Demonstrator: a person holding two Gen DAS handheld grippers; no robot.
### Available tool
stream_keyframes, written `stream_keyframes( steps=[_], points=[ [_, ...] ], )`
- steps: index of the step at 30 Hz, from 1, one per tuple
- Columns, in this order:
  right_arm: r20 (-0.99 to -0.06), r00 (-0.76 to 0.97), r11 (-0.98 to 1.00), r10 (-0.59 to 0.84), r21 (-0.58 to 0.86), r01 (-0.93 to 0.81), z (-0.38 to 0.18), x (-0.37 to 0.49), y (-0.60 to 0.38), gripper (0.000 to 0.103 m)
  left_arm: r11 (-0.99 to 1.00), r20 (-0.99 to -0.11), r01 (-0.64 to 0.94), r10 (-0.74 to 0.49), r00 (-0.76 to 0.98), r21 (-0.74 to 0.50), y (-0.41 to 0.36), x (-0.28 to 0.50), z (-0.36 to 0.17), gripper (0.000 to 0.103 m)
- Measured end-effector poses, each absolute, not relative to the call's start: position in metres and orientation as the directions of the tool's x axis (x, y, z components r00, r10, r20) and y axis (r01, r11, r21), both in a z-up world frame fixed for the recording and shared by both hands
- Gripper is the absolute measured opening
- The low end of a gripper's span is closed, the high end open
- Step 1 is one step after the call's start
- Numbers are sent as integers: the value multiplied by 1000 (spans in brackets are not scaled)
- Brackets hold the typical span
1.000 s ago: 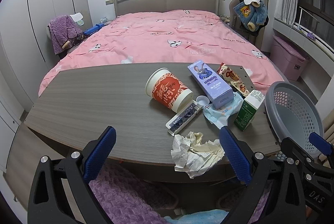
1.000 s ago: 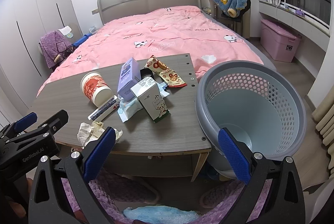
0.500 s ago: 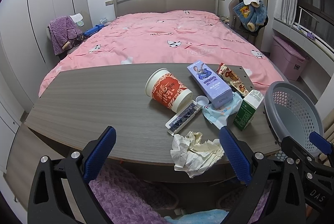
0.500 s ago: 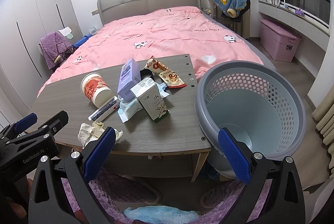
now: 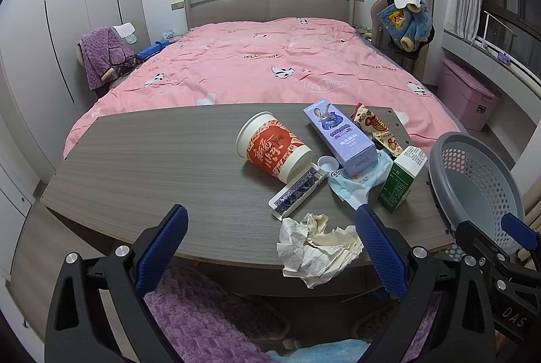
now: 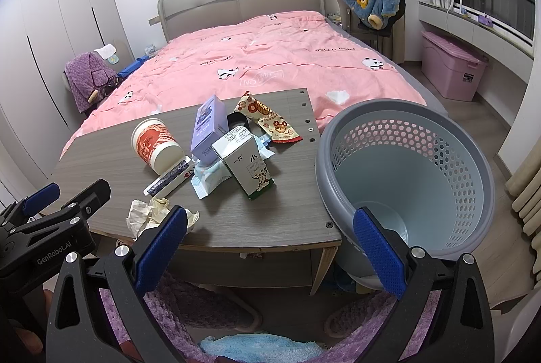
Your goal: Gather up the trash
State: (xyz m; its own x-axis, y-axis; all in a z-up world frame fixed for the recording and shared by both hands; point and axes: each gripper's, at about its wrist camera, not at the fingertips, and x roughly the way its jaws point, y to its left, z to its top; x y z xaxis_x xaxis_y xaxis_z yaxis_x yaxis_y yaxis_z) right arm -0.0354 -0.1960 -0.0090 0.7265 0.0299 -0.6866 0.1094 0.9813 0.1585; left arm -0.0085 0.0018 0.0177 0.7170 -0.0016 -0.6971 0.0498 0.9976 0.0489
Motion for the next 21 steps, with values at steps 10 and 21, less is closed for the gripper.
stream_keyframes(
  steps=[10, 21],
  points=[
    [-686, 727, 981, 31, 160, 109, -12, -35, -196, 97, 998, -697, 50, -1, 717, 50, 1, -9, 18, 95],
    [-686, 727, 981, 32, 161, 108, -12, -35, -196, 97, 997, -697, 50, -1, 718, 50, 1, -9, 18, 95]
  ],
)
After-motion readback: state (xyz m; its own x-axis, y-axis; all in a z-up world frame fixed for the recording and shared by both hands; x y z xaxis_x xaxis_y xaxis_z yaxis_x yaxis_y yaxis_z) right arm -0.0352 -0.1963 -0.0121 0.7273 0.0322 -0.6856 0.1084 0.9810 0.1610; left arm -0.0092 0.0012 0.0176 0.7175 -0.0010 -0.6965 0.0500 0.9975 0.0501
